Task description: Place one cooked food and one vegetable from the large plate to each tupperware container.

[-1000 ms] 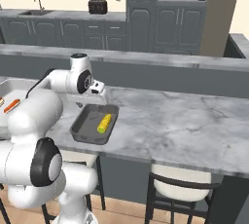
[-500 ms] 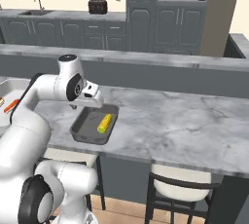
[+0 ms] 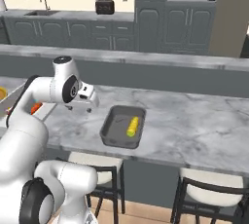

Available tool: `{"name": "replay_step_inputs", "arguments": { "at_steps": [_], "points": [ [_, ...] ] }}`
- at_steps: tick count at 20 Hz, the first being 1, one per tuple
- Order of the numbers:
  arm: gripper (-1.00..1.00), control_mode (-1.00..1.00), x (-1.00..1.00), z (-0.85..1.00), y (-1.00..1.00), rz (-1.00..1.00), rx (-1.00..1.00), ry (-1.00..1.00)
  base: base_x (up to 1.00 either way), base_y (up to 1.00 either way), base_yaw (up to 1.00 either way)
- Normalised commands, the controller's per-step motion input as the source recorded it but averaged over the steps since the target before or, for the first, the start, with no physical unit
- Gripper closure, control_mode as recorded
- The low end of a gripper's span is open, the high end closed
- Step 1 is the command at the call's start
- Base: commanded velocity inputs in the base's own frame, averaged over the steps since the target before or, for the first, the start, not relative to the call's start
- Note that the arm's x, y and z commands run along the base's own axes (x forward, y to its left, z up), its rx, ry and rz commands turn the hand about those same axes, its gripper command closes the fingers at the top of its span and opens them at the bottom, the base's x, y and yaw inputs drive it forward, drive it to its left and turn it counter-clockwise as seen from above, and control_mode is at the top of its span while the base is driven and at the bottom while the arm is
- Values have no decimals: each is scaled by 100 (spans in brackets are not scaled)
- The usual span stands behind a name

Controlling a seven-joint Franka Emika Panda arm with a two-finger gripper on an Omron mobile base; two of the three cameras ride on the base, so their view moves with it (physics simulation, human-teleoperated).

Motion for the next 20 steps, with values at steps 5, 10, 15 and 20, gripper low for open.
{"name": "replay_step_inputs", "arguments": {
  "at_steps": [5, 10, 15, 20],
  "points": [
    [-100, 100, 0, 0, 0, 0, 0, 0, 0, 100, -1],
    [-100, 100, 0, 0, 0, 0, 0, 0, 0, 100, 0],
    [-100, 100, 0, 0, 0, 0, 0, 0, 1, 100, -8],
    [-100, 100, 0, 0, 0, 0, 0, 0, 12, 100, -3]
  ]
}}
